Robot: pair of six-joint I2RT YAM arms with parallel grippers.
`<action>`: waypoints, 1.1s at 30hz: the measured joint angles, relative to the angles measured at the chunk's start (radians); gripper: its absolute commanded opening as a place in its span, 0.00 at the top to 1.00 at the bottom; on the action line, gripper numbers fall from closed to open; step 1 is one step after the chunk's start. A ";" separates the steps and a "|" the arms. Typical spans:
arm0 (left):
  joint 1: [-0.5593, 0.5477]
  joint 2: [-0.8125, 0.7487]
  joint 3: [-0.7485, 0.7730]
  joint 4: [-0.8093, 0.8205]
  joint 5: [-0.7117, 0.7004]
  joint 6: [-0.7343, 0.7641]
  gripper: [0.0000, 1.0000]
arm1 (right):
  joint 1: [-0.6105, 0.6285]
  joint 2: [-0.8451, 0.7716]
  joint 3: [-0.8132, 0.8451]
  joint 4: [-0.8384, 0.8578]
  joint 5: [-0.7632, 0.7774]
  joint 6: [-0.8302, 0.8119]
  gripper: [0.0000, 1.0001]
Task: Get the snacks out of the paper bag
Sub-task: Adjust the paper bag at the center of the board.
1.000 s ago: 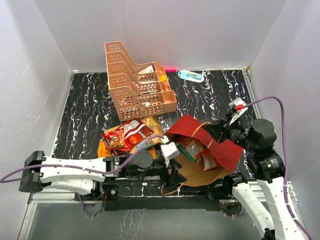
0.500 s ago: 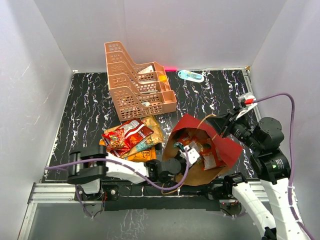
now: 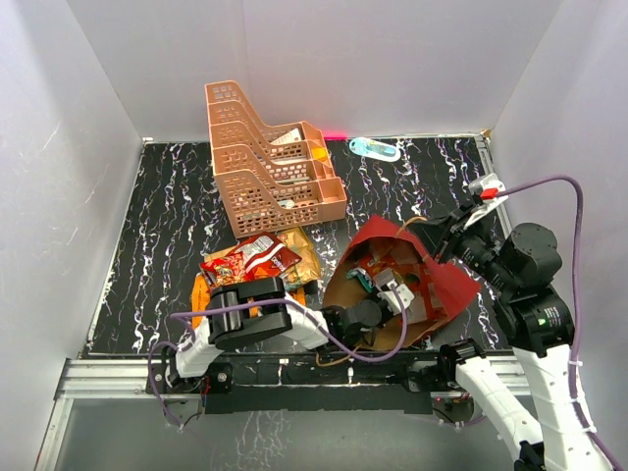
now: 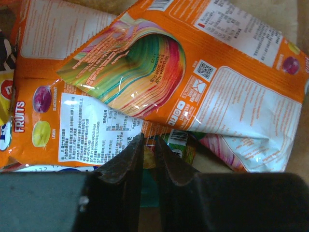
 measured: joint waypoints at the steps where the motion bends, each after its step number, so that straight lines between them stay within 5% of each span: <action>1: 0.019 0.018 0.021 0.005 0.007 -0.002 0.84 | 0.000 0.002 0.000 -0.007 0.010 -0.016 0.92; 12: 0.144 0.201 0.324 -0.045 0.129 -0.021 0.84 | 0.000 0.039 0.000 -0.019 0.232 -0.319 0.92; 16: 0.164 0.191 0.322 -0.066 0.162 -0.031 0.78 | 0.000 0.090 0.000 -0.022 0.256 -0.426 0.92; 24: 0.153 -0.140 0.018 -0.235 0.268 -0.127 0.35 | 0.000 0.069 -0.008 -0.040 0.206 -0.481 0.92; 33: 0.146 -0.517 -0.154 -0.322 0.353 -0.228 0.30 | 0.000 0.024 -0.024 -0.032 0.131 -0.371 0.92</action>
